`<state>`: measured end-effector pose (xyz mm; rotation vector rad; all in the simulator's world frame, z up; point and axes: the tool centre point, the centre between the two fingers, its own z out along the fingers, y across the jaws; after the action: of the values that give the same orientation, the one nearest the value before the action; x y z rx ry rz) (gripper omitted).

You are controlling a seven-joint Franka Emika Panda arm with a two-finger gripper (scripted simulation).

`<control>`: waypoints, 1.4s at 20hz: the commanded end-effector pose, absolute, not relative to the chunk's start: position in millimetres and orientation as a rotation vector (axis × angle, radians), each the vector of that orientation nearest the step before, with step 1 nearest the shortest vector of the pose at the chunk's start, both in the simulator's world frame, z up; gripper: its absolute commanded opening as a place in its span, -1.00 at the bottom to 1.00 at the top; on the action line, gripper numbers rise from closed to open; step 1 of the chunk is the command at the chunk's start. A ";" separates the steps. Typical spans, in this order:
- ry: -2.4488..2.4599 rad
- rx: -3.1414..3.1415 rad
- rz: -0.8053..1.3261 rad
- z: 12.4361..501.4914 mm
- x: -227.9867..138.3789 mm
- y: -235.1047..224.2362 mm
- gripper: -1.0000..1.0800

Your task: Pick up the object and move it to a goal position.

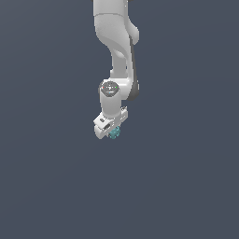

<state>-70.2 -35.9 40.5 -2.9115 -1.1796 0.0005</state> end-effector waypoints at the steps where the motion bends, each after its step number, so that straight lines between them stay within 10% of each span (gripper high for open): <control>1: -1.180 -2.911 0.000 39.5 -70.0 -35.8 -1.00; 28: -1.182 -2.912 -0.001 132.5 -55.8 11.9 -1.00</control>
<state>-57.8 4.3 118.5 -2.9123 -1.1805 -0.0002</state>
